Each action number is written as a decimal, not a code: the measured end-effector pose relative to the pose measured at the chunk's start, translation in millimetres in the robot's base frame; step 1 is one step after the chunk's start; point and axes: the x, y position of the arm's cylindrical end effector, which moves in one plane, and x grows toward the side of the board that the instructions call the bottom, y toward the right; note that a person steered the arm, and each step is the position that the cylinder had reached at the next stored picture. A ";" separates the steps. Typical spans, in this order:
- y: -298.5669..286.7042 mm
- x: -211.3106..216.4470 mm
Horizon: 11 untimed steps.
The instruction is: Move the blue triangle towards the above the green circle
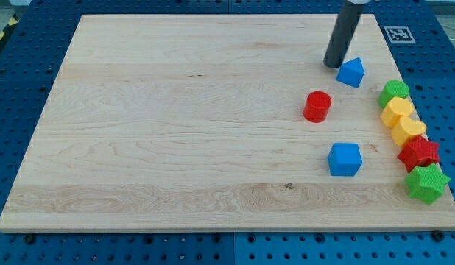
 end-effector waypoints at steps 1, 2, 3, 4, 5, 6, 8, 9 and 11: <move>-14.7 8.0; -15.7 30.6; 16.1 52.0; 17.9 52.1; 17.9 33.9; 17.9 20.2; 17.9 -11.5; 22.0 -16.9; 52.0 -16.8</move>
